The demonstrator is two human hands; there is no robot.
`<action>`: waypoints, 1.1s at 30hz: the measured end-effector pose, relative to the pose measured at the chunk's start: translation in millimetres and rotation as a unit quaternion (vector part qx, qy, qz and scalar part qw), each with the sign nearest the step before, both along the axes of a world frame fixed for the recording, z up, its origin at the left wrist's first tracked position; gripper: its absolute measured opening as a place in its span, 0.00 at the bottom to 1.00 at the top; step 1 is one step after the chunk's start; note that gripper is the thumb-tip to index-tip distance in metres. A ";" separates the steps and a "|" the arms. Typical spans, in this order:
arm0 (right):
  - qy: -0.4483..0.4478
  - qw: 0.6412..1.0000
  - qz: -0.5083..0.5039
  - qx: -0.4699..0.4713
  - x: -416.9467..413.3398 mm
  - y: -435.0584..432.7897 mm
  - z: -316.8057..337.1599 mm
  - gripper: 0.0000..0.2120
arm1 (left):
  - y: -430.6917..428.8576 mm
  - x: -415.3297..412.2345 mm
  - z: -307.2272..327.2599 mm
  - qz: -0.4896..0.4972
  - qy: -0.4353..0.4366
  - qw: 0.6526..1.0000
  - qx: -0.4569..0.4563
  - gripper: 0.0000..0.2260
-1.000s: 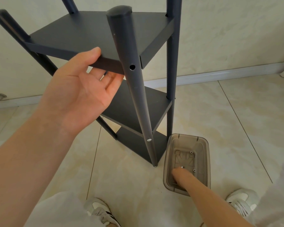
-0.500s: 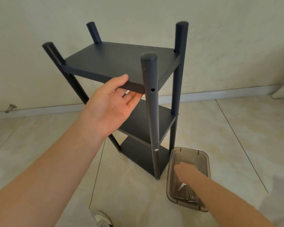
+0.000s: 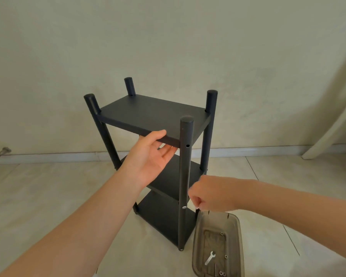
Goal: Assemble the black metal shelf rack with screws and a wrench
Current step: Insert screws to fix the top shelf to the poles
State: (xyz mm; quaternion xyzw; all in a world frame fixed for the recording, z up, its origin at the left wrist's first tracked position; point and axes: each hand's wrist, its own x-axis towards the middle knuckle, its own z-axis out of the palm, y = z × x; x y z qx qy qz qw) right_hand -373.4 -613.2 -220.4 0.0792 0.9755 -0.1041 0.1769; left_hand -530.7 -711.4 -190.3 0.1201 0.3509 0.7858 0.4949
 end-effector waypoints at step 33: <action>0.514 0.830 -0.183 -0.117 33.2 -19.8 46.5 0.04 | 3.8 0.9 0.1 0.034 0.032 0.998 -0.045 0.15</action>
